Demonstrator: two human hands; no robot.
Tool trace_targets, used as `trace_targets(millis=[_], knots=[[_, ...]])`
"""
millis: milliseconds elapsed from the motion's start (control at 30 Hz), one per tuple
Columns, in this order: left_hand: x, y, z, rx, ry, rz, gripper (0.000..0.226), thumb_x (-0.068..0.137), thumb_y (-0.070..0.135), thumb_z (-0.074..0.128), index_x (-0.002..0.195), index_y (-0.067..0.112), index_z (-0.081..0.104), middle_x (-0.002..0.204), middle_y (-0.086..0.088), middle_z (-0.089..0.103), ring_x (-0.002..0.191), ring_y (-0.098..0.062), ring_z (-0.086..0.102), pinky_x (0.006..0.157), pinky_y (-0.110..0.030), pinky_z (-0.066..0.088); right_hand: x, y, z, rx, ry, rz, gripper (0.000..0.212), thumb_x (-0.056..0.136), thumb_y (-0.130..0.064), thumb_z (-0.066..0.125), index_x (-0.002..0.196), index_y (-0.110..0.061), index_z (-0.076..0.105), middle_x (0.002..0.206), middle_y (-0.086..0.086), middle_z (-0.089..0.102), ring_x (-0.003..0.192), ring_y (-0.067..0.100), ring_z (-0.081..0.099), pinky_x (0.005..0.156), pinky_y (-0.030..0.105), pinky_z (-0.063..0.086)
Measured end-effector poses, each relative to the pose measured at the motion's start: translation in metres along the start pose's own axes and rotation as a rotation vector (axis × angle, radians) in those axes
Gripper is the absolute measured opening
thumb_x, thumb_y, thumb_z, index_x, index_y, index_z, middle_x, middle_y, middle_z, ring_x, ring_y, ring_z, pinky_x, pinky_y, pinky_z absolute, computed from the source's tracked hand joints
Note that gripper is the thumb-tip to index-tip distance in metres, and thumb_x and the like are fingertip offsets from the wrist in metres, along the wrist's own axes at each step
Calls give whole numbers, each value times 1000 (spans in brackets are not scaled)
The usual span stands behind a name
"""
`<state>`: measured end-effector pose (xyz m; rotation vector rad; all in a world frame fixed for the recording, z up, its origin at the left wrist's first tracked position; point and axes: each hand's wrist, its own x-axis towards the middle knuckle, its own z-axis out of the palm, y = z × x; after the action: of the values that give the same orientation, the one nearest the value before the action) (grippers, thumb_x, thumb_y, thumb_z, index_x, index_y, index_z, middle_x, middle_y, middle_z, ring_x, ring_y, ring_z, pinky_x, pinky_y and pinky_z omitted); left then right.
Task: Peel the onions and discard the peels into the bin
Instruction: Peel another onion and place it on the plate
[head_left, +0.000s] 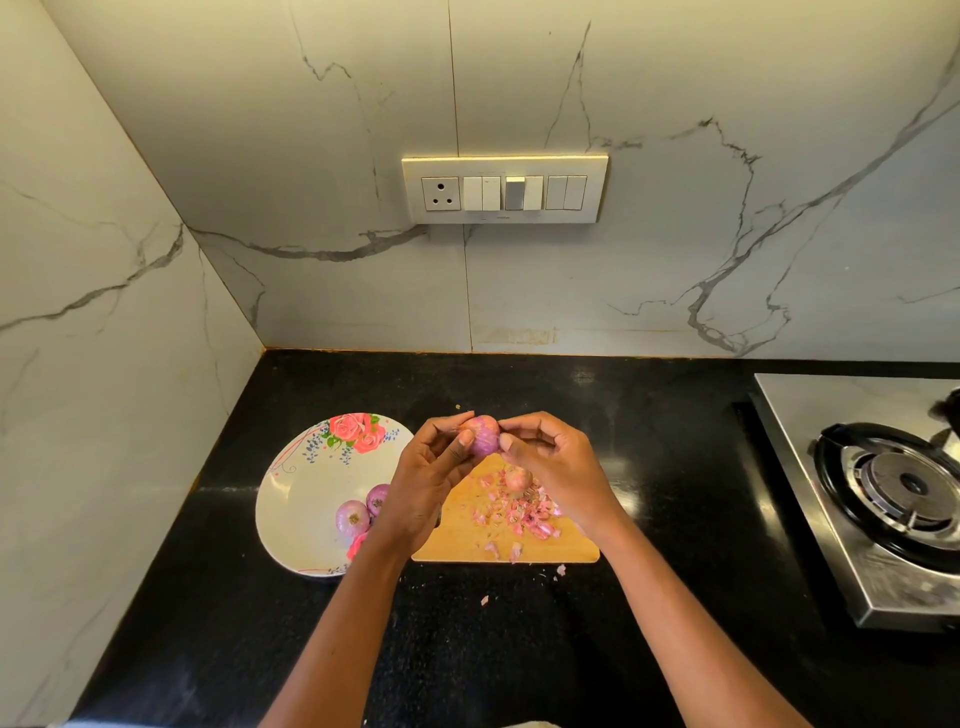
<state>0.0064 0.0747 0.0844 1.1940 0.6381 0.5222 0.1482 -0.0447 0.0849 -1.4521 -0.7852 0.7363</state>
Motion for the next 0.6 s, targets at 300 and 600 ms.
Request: trace_targets(millis=[300, 600], knots=[[-1, -1, 3, 58, 12, 3, 48, 83, 29, 72, 128, 24, 61, 127, -1, 68, 119, -19, 66, 91, -28, 57, 1, 3, -4, -128, 18, -44, 21, 90, -15, 76, 110, -18, 77, 101, -7, 77, 100, 10, 72, 88, 28, 58], [0, 0, -1, 205, 19, 69, 52, 81, 31, 75, 130, 22, 57, 129, 1, 66, 118, -13, 65, 94, -27, 57, 2, 1, -6, -284, 22, -51, 27, 96, -25, 70, 123, -30, 68, 118, -19, 68, 107, -7, 65, 91, 17, 55]])
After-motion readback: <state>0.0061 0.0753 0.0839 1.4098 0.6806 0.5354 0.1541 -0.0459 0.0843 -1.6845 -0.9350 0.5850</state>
